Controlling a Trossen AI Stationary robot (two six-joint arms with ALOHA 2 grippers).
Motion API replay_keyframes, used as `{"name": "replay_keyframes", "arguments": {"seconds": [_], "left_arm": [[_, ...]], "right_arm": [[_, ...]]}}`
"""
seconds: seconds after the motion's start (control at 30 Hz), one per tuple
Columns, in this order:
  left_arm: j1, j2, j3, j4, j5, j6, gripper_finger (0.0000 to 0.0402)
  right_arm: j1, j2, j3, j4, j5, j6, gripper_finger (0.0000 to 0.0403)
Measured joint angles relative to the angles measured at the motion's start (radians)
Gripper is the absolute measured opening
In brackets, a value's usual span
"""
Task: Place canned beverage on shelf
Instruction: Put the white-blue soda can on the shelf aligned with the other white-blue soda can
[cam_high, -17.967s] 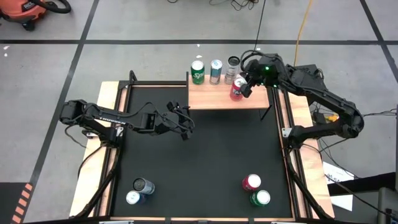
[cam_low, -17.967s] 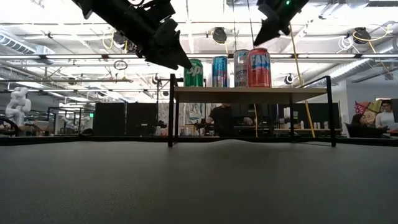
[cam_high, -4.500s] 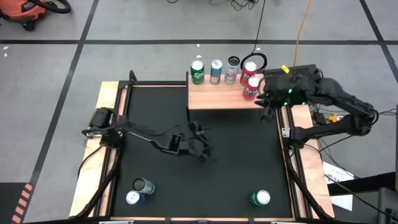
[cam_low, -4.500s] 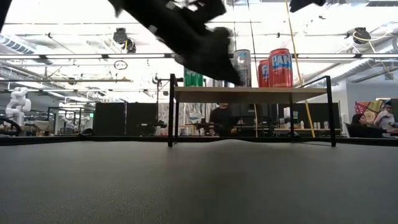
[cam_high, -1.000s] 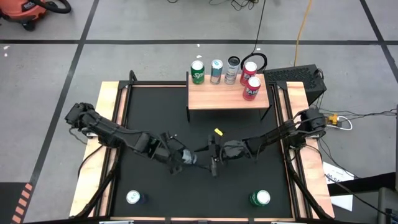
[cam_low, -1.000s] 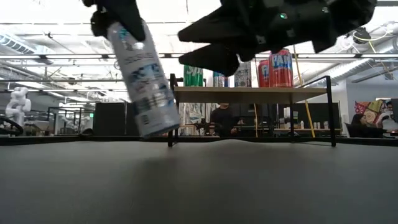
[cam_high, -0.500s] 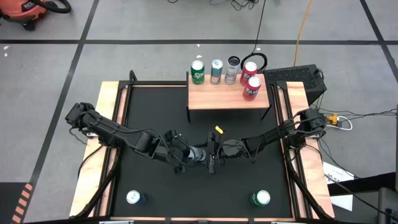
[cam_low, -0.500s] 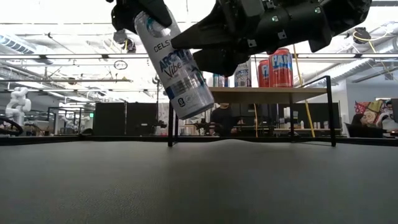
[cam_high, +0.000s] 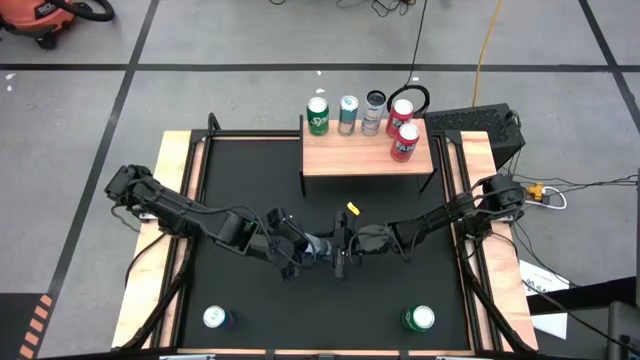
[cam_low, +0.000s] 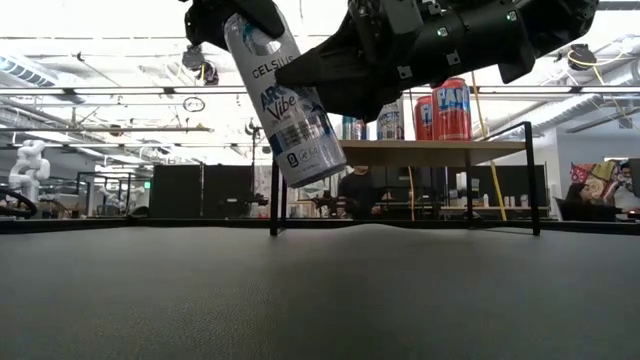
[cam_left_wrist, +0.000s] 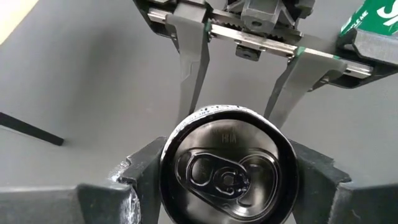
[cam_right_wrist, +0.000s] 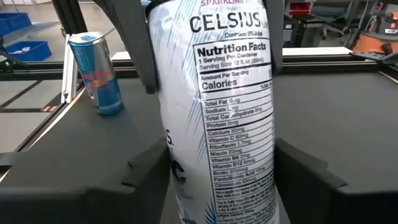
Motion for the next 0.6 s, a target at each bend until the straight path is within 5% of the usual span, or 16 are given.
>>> {"name": "replay_keyframes", "arguments": {"seconds": [0.33,0.6], "left_arm": [[-0.018,-0.014,0.0,0.014,-0.1,0.086,0.0254],[-0.085,-0.054,-0.003,0.017,-0.297,0.11,0.0322]], "right_arm": [[0.0,0.001,-0.002,0.058,0.049,-0.043,0.0228],[-0.015,0.002,-0.071,0.245,0.052,-0.012,0.0231]]}}
